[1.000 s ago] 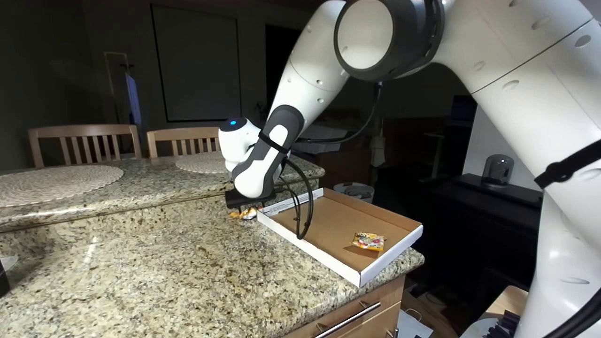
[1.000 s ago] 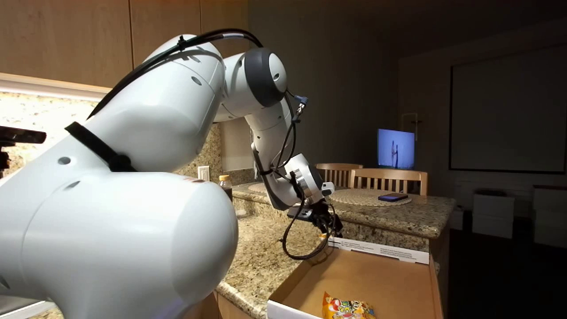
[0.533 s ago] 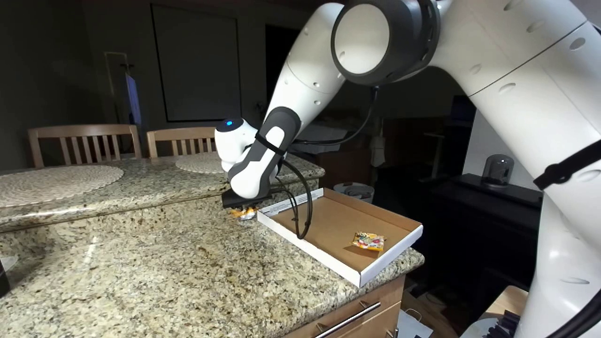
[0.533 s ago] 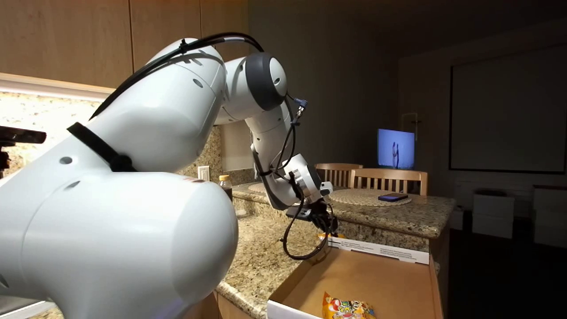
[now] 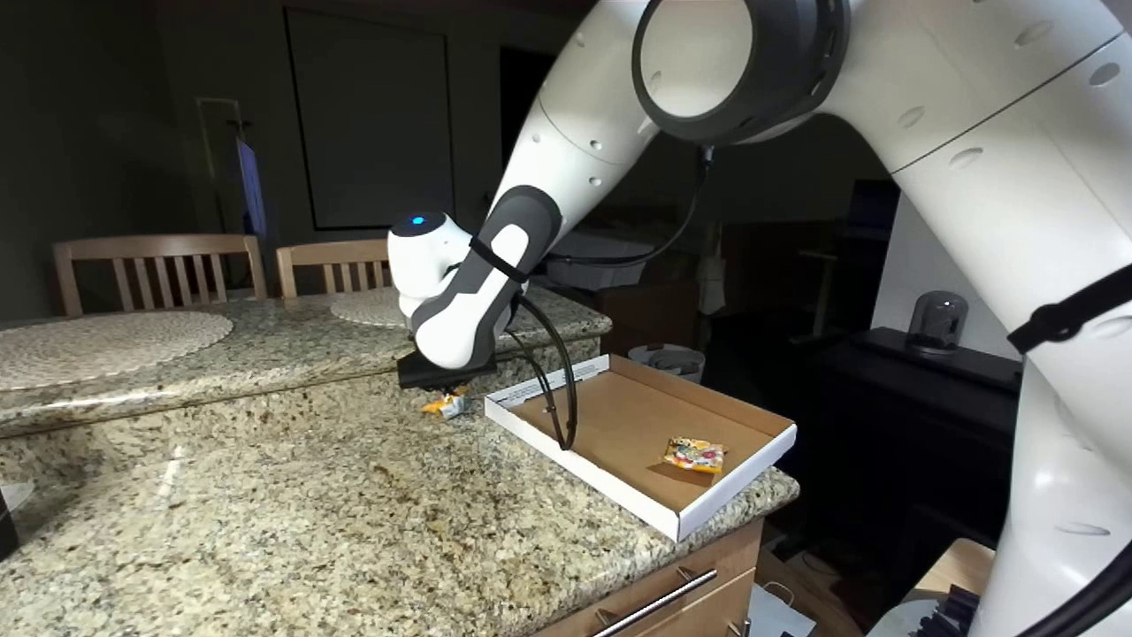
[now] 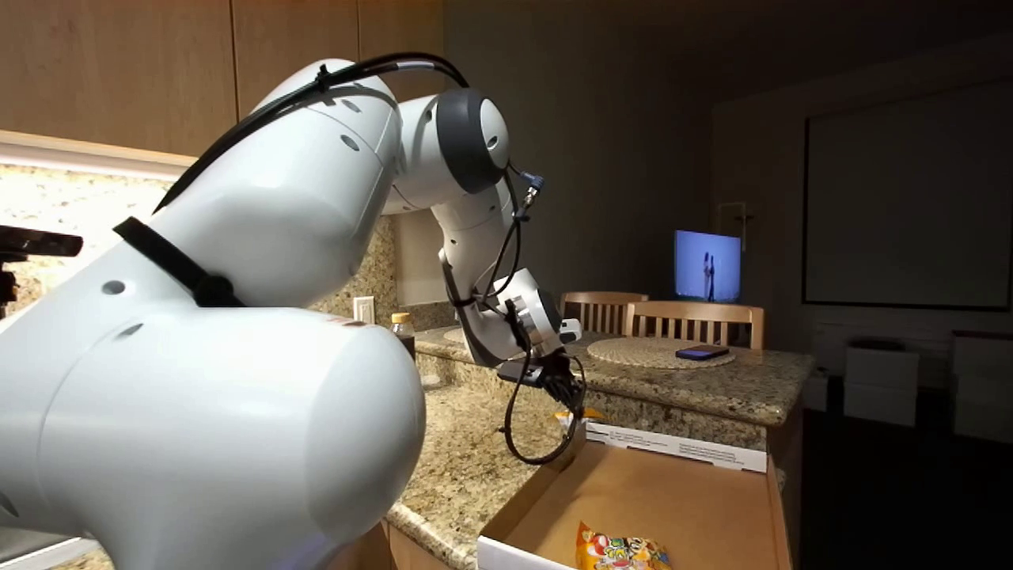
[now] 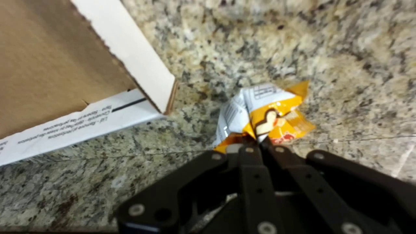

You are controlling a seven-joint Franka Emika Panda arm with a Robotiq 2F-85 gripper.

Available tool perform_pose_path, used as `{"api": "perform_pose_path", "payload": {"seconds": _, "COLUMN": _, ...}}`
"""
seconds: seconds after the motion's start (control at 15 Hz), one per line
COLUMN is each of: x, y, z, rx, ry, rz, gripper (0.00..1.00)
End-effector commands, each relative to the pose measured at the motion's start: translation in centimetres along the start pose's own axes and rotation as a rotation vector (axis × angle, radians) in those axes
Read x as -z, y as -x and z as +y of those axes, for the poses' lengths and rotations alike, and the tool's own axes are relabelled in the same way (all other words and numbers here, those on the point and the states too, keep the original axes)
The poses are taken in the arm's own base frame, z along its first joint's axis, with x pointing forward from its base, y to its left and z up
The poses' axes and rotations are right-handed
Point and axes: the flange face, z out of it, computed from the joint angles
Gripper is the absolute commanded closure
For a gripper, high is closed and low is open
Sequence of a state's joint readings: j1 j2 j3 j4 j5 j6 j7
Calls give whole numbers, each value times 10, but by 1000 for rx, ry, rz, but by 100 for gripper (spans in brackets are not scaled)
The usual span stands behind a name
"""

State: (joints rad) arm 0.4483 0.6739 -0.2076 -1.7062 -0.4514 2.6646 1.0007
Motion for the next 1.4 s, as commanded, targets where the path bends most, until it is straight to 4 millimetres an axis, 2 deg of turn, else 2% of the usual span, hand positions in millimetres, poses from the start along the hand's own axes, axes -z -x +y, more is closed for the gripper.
{"api": "perform_pose_path", "payload": {"seconds": 0.0, "x": 34, "y": 18, "z": -2, "rx": 41, "ry": -40, "rz": -73, "gripper": 100}}
{"api": "perform_pose_path", "payload": {"seconds": 0.13, "x": 53, "y": 21, "z": -10, "rx": 45, "ry": -77, "rz": -92, "gripper": 100}}
{"api": "perform_pose_path", "payload": {"seconds": 0.27, "x": 75, "y": 16, "z": -17, "rx": 28, "ry": -123, "rz": -101, "gripper": 100}}
{"api": "perform_pose_path", "payload": {"seconds": 0.53, "x": 131, "y": -21, "z": -20, "rx": -85, "ry": -249, "rz": -83, "gripper": 100}}
{"api": "perform_pose_path", "payload": {"seconds": 0.73, "x": 159, "y": -64, "z": -7, "rx": -227, "ry": -319, "rz": -58, "gripper": 100}}
{"api": "perform_pose_path", "payload": {"seconds": 0.93, "x": 162, "y": -102, "z": 15, "rx": -347, "ry": -335, "rz": -45, "gripper": 100}}
{"api": "perform_pose_path", "payload": {"seconds": 1.13, "x": 148, "y": -132, "z": 43, "rx": -453, "ry": -312, "rz": -18, "gripper": 100}}
{"api": "perform_pose_path", "payload": {"seconds": 1.33, "x": 129, "y": -153, "z": 67, "rx": -544, "ry": -272, "rz": -1, "gripper": 100}}
